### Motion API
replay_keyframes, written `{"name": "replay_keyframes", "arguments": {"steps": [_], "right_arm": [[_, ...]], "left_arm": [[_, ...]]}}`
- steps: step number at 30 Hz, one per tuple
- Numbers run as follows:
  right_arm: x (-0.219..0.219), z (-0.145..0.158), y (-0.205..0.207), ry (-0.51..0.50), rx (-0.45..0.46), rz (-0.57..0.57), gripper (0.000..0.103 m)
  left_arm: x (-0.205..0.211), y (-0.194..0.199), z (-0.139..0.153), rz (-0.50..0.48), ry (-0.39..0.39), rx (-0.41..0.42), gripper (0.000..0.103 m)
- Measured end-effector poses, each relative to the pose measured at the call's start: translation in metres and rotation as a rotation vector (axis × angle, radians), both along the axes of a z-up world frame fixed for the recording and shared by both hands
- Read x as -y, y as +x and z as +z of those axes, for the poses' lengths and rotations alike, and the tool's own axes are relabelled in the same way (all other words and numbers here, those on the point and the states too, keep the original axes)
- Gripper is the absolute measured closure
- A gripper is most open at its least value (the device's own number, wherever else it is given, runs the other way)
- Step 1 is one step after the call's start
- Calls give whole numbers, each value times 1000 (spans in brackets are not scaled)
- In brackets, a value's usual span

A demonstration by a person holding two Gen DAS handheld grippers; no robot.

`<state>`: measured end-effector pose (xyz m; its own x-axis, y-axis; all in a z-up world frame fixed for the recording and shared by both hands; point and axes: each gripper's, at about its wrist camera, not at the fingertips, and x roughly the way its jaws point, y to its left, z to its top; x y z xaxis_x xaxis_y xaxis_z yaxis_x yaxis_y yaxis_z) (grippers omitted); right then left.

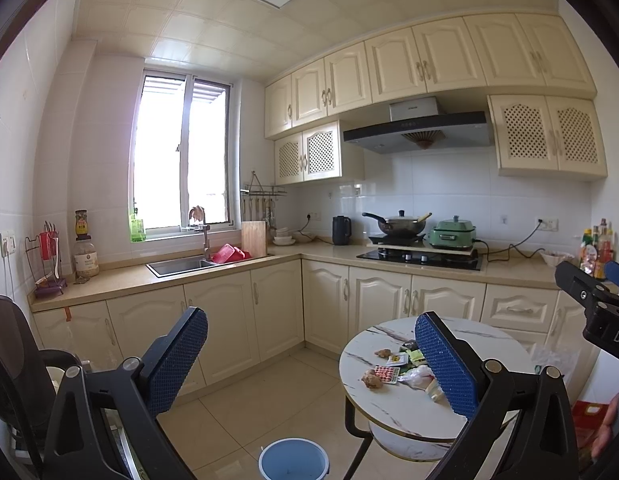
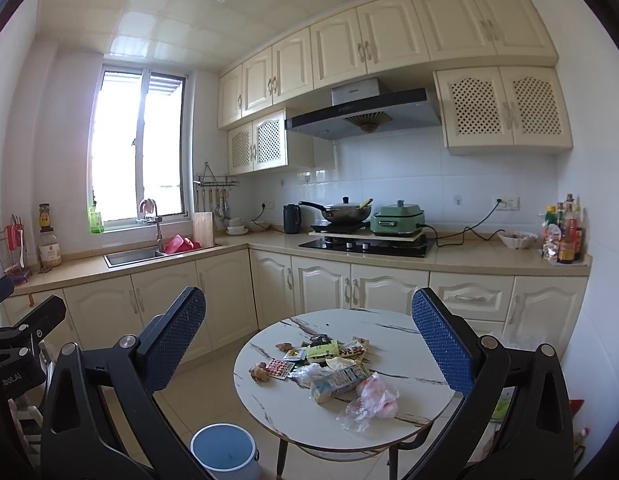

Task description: Collect trash

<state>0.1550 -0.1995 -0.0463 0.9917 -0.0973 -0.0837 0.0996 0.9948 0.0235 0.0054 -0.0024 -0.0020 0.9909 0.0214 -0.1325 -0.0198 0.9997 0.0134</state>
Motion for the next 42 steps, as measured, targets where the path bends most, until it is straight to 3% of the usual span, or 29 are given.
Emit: {"name": "replay_keyframes", "arguments": {"steps": [42], "right_arm": [[-5, -5, 2, -10, -3, 16, 0]], "left_arm": [[1, 0, -1, 13, 0, -7, 1]]}}
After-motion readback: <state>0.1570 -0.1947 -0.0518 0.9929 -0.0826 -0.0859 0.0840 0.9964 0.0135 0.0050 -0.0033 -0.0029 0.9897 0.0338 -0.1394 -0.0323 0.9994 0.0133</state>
